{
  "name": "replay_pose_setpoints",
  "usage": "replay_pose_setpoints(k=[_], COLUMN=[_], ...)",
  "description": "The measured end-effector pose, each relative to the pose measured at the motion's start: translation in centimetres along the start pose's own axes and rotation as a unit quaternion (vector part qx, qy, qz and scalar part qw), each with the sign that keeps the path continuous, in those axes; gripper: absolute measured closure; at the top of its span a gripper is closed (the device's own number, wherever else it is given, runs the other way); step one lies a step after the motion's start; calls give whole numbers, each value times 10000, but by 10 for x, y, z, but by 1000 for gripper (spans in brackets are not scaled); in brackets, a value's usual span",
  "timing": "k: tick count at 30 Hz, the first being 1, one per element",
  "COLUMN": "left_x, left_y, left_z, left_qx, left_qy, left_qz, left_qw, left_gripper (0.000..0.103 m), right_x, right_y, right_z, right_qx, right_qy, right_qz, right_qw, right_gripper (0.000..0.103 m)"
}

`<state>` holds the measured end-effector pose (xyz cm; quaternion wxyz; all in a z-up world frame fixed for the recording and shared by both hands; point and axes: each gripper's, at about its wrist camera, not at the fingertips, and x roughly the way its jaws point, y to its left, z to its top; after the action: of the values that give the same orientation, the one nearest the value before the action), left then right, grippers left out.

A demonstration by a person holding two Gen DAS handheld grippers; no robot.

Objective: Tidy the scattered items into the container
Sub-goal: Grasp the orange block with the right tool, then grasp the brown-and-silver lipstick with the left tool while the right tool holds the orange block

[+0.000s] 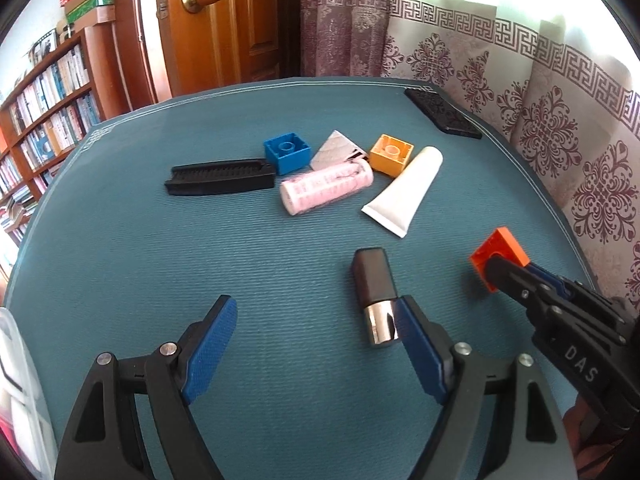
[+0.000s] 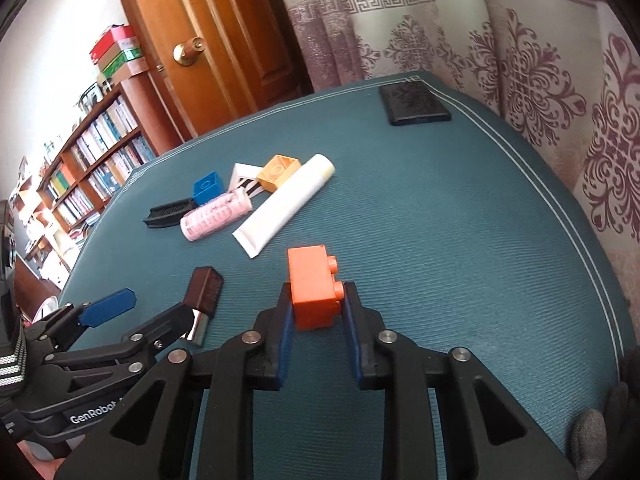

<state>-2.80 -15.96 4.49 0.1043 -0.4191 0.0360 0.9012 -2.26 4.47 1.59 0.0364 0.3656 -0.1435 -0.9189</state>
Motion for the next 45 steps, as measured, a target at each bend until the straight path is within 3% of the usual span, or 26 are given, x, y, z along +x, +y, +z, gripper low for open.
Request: replay_pose_setpoints(k=[7, 26, 45], left_x=[16, 19, -22], left_y=[-14, -19, 26], left_z=[4, 3, -8], left_qx=[171, 217, -297], left_qy=[-18, -47, -370], left_qz=[43, -196, 92], left_qw=[9998, 9996, 9988], left_gripper=[20, 78, 80], right_x=[-1, -1, -7], right_y=[-2, 1, 10], right_z=[-1, -4, -7], right_qx=[22, -34, -187], right_qy=[-25, -50, -196], right_qz=[-9, -5, 184], right_qw=[10000, 10000, 9995], right_gripper=[78, 78, 78])
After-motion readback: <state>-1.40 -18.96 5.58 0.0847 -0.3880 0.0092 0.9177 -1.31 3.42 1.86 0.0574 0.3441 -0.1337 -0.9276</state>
